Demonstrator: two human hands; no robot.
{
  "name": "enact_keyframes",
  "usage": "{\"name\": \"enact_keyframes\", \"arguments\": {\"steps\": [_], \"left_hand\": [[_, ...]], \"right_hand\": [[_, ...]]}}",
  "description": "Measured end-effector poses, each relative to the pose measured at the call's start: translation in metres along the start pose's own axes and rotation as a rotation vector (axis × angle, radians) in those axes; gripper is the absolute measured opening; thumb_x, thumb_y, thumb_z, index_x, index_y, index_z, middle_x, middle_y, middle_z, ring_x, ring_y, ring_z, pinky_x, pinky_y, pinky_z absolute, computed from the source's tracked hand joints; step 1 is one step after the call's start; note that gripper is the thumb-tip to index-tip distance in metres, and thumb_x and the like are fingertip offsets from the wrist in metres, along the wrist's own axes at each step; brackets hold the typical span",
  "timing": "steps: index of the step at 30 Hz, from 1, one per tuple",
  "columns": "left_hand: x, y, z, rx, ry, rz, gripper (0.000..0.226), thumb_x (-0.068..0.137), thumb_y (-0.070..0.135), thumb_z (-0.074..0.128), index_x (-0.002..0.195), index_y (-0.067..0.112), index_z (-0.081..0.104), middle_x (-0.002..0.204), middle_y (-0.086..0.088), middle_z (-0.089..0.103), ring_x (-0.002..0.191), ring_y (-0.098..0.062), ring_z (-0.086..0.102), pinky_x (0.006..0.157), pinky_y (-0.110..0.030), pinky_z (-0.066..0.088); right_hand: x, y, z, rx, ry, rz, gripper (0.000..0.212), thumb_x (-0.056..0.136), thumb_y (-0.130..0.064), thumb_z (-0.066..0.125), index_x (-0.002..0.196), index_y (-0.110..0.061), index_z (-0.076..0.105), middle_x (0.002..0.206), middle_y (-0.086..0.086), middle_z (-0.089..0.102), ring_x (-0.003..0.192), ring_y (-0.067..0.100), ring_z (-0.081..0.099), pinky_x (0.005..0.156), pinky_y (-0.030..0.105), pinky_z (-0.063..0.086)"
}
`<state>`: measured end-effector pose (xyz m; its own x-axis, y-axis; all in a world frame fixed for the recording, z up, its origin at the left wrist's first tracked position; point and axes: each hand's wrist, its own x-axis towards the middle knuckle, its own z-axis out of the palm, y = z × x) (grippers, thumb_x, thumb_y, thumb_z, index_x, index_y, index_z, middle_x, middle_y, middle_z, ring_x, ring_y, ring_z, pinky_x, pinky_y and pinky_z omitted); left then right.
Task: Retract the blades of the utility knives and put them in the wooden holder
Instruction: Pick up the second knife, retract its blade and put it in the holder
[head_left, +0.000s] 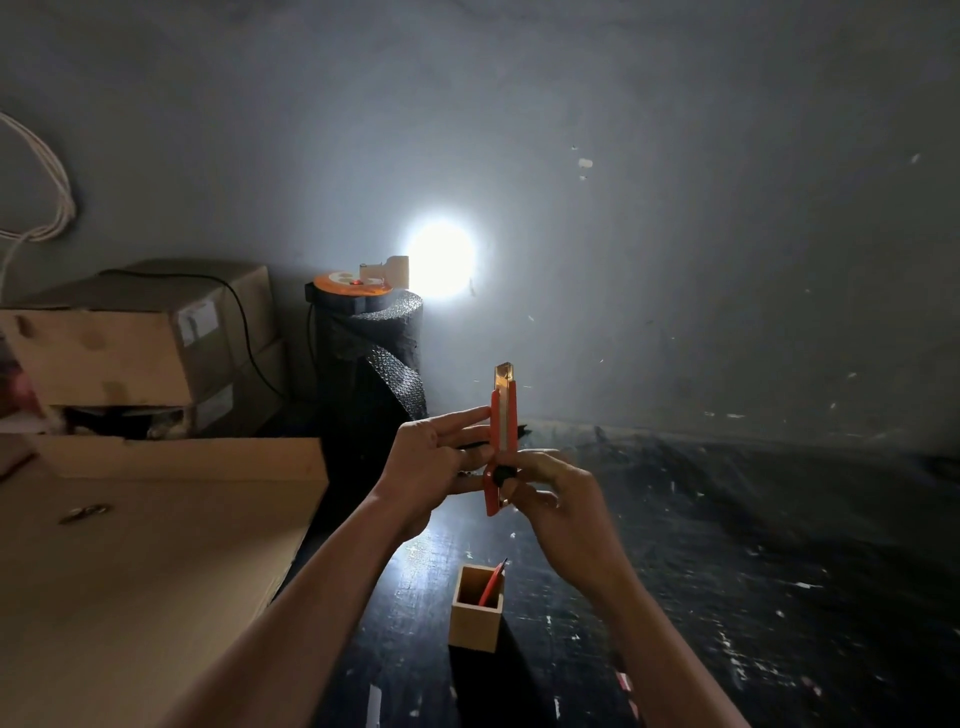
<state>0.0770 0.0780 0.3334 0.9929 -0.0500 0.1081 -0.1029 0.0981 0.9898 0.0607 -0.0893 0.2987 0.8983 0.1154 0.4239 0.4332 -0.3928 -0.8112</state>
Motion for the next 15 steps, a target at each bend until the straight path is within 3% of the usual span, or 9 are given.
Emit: {"name": "enact_keyframes", "arguments": {"steps": [3, 8, 11, 15], "left_hand": [[-0.003, -0.001, -0.002, -0.01, 0.003, -0.001, 0.043, 0.091, -0.012, 0.064, 0.117, 0.02, 0.076, 0.109, -0.009, 0.081, 0.098, -0.029, 0.08, 0.09, -0.054, 0.062], [-0.008, -0.002, -0.002, -0.01, 0.004, 0.007, 0.044, 0.091, -0.012, 0.064, 0.11, 0.026, 0.077, 0.108, -0.006, 0.082, 0.097, -0.028, 0.08, 0.088, -0.051, 0.063], [-0.009, -0.002, -0.004, -0.024, 0.01, 0.008, 0.044, 0.091, -0.013, 0.064, 0.118, 0.02, 0.076, 0.109, -0.007, 0.082, 0.098, -0.028, 0.079, 0.088, -0.05, 0.063], [-0.014, -0.003, -0.006, -0.029, -0.004, 0.016, 0.044, 0.091, -0.013, 0.064, 0.12, 0.017, 0.074, 0.106, -0.006, 0.082, 0.094, -0.026, 0.08, 0.078, -0.04, 0.066]], "right_hand": [[-0.002, 0.0, 0.0, 0.046, 0.018, 0.038, 0.02, 0.09, -0.022, 0.074, 0.108, -0.032, 0.072, 0.095, -0.032, 0.07, 0.094, -0.014, 0.066, 0.07, 0.001, 0.049], [-0.005, -0.005, 0.001, 0.025, -0.017, 0.022, 0.022, 0.094, -0.014, 0.069, 0.111, -0.027, 0.072, 0.102, -0.027, 0.067, 0.094, -0.018, 0.063, 0.073, 0.004, 0.049], [-0.006, -0.007, 0.0, 0.065, 0.006, 0.043, 0.018, 0.09, -0.023, 0.073, 0.107, -0.029, 0.071, 0.099, -0.029, 0.069, 0.094, -0.016, 0.064, 0.076, 0.007, 0.046], [-0.008, -0.007, 0.002, 0.013, -0.031, 0.026, 0.023, 0.094, -0.014, 0.068, 0.108, -0.032, 0.073, 0.107, -0.02, 0.071, 0.098, -0.013, 0.065, 0.081, 0.009, 0.05]]}}
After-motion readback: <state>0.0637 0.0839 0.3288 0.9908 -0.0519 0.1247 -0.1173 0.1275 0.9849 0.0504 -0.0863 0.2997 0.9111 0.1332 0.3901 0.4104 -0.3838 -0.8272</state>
